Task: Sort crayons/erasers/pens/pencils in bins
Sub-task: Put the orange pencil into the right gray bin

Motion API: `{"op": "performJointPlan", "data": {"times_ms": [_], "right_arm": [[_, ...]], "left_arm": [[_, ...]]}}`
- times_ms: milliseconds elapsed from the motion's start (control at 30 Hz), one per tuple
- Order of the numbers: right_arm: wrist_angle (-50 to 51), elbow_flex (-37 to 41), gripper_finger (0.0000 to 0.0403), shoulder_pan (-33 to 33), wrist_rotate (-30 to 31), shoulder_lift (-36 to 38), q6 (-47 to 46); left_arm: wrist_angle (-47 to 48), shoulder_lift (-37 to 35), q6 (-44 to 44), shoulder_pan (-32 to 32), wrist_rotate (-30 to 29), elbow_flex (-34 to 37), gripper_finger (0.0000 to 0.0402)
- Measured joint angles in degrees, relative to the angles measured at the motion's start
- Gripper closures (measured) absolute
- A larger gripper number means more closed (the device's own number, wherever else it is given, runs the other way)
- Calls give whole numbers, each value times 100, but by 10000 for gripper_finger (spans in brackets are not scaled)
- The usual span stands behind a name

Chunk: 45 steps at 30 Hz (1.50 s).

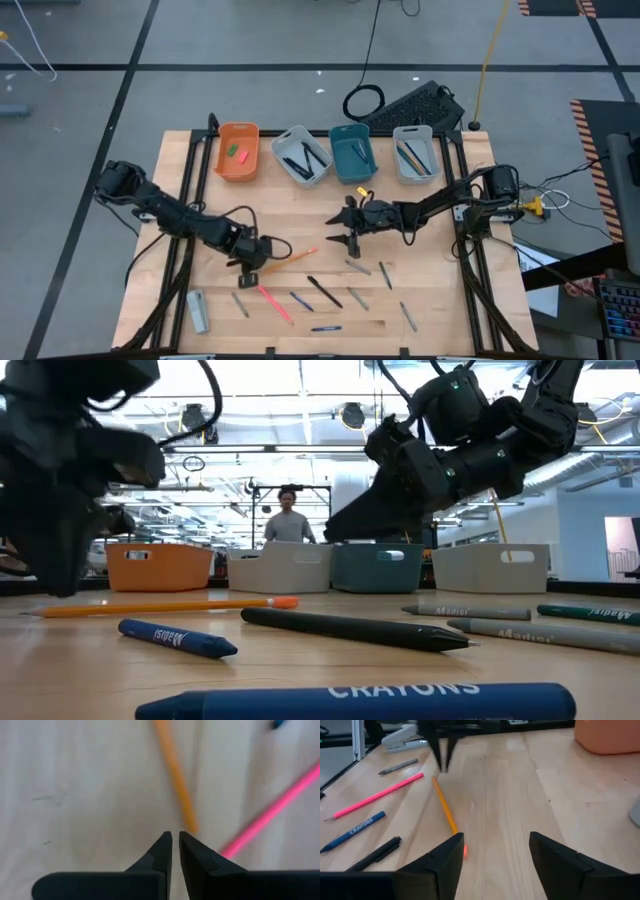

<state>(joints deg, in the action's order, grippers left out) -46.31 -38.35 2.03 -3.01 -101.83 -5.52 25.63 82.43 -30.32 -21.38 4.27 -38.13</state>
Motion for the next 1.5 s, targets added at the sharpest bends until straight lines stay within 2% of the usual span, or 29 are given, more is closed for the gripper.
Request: {"op": "performJointPlan", "data": {"times_ms": [167,433,733,867,1033,1300,1367,1500], "right_arm": [[-17,-181,188,111,-1,1,190],[-12,-222,192,146,-6,1,233],[112,-227,192,146,20,-25,225],[258,-343,192,142,13,-317,233],[331,-618,193,174,5,-639,337],[344,-640,193,174,-8,-665,325],[350,-640,193,176,-113,-665,320],[556,-640,193,218,-717,-665,86]], "left_arm": [[-126,14,-275,-350,-12,-85,367],[-262,491,-883,-721,-157,-109,367],[-243,596,-941,-759,-336,-118,367],[-240,597,-982,-720,-376,-109,367],[-302,599,-941,-645,-308,-106,395],[-286,601,-945,-638,-390,-102,400],[-287,603,-948,-635,-419,-84,400],[-315,601,-976,-611,-432,-33,400]]}}
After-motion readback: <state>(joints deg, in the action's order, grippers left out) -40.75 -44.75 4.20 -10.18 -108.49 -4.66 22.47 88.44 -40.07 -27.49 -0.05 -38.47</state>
